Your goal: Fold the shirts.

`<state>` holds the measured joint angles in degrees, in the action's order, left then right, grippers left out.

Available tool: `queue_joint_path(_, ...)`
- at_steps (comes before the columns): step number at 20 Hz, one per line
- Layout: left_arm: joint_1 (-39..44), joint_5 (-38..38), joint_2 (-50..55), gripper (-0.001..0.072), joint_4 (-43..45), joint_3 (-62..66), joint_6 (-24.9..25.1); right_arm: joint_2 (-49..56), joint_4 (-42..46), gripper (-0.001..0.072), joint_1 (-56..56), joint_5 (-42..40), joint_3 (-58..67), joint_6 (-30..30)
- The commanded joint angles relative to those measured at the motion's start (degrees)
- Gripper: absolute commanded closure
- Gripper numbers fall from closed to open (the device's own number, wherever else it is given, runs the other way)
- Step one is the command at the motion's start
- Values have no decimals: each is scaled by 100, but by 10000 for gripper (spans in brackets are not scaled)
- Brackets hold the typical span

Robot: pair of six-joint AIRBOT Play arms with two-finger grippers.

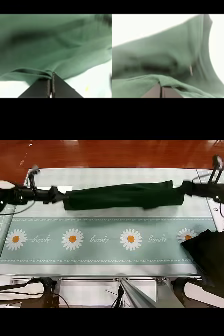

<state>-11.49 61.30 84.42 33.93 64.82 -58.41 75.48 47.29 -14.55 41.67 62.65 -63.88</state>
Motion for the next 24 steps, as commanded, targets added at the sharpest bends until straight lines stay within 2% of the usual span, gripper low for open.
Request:
queue_joint_path(1,212,-1534,46,683,-144,522,72,584,-94,674,330,-942,791,-20)
queue_joint_path(4,448,-2175,361,682,-157,542,70,1327,-98,673,577,-1517,1049,-319)
queue_joint_path(7,557,-2184,874,682,-160,542,70,1869,-424,672,656,-1860,1062,-546)
queue_joint_path(10,568,-2065,1268,677,-188,538,2,2192,-435,670,656,-1735,1062,-557)
queue_joint_path(11,568,-2037,1338,613,-188,538,4,2223,-433,609,656,-1707,1060,-551)
queue_joint_path(13,529,-1993,1373,336,-186,542,11,2162,-254,252,601,-1738,1062,-442)
queue_joint_path(14,466,-1987,1342,188,-186,544,9,2065,-37,204,520,-1720,1062,-378)
queue_joint_path(15,369,-1908,1290,117,-186,544,7,1943,280,204,413,-1703,1062,-391)
queue_joint_path(17,153,-1574,1154,114,-186,544,7,1683,1165,206,114,-1600,1062,-892)
queue_joint_path(18,42,-1344,1080,115,-186,544,7,1593,1646,206,-83,-1434,1062,-1469)
queue_joint_path(20,-120,-901,955,115,-186,542,9,1600,1773,197,-527,-695,1060,-2258)
queue_joint_path(21,-168,-697,905,115,-186,542,9,1668,1523,121,-726,-271,1060,-2238)
queue_joint_path(22,-181,-542,868,115,-186,544,9,1779,1150,106,-896,166,1060,-2087)
queue_joint_path(24,-157,-295,793,116,-186,542,9,2031,210,95,-1080,809,1060,-1381)
